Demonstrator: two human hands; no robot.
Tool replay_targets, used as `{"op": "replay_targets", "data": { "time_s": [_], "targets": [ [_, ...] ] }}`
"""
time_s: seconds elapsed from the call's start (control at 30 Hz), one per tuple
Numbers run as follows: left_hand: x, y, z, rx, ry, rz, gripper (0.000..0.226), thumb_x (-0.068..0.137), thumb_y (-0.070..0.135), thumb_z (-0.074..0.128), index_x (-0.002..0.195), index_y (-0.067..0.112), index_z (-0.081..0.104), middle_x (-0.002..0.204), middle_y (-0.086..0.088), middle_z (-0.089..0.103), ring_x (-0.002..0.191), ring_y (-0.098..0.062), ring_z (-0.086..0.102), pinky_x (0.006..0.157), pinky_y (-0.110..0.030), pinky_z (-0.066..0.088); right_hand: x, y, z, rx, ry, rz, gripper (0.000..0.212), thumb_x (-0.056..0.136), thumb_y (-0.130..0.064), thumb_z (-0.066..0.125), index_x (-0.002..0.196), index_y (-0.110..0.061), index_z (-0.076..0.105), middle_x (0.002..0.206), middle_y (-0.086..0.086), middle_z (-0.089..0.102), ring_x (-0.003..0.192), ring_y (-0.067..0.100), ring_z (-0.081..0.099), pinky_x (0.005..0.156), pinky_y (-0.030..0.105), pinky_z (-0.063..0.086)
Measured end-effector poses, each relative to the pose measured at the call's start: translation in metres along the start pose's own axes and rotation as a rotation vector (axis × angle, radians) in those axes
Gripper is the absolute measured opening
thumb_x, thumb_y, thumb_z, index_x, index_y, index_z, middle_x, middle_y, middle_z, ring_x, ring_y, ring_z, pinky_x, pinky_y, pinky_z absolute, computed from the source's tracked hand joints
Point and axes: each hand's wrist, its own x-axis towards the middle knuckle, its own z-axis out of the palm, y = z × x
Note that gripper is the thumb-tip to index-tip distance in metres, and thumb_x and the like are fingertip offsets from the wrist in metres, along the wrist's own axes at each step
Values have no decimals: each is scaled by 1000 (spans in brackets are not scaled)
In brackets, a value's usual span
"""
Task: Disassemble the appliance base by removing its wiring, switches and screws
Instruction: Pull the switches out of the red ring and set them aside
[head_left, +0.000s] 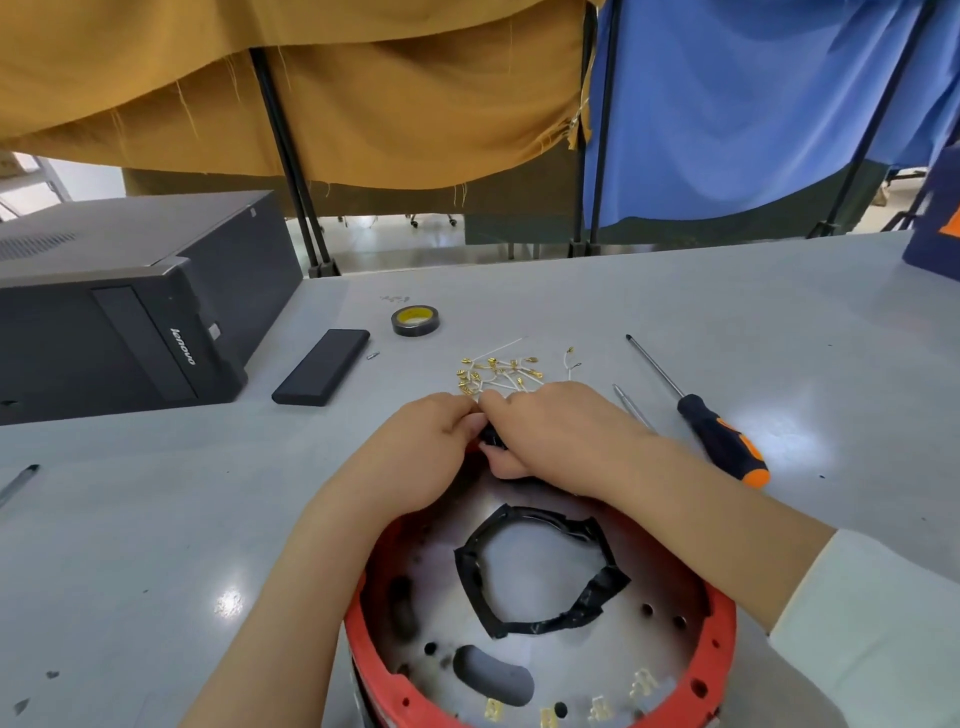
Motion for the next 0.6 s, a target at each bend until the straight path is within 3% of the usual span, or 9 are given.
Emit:
{"op": "replay_targets", "data": {
  "time_s": [0.13, 0.27, 0.37, 0.43, 0.5, 0.6],
  "targets": [
    [-1, 0, 0, 5, 18, 20, 22, 99, 22, 41, 82, 18, 55, 84, 6, 53, 86, -16, 50, 70, -26, 34, 1, 0, 2, -15, 26, -8, 28, 90, -39, 45, 100, -14, 49, 93, 7, 65, 75, 31, 59, 53, 31, 20],
    [1, -1, 0, -5, 17, 19, 23, 99, 23, 41, 92, 11, 59, 92, -1, 58, 90, -18, 52, 78, -29, 38, 1, -1, -1, -37, 4, 16, 27, 90, -40, 44, 101, -15, 48, 93, 5, 64, 64, 25, 41, 48, 33, 13],
    [3, -1, 1, -34, 12, 8, 22, 99, 23, 40, 97, 13, 60, 96, 0, 59, 91, -16, 52, 79, -27, 38, -4, 3, -5, 58, -79, 73, 31, 91, -48, 46, 98, -18, 43, 91, 3, 61, 75, 28, 55, 52, 33, 21],
    [3, -1, 1, -24, 13, 15, 22, 99, 23, 40, 99, 17, 61, 97, 3, 59, 92, -14, 51, 79, -27, 37, -10, 7, -8, 193, -167, 131, 34, 88, -51, 52, 91, -22, 35, 83, -2, 51, 76, 24, 50, 55, 34, 27],
    [2, -1, 1, -20, 9, 36, 21, 99, 23, 39, 100, 20, 61, 98, 3, 59, 93, -14, 52, 82, -28, 38, -15, 11, -9, 244, -196, 173, 32, 89, -46, 54, 90, -22, 33, 85, -2, 52, 73, 21, 45, 57, 34, 32],
    [1, 0, 1, -25, 2, 37, 23, 100, 23, 39, 103, 19, 61, 100, 1, 61, 95, -16, 52, 87, -31, 40, -13, 12, -8, 187, -191, 206, 18, 92, -34, 48, 94, -19, 37, 91, 8, 60, 69, 24, 41, 50, 34, 24]
  ]
}}
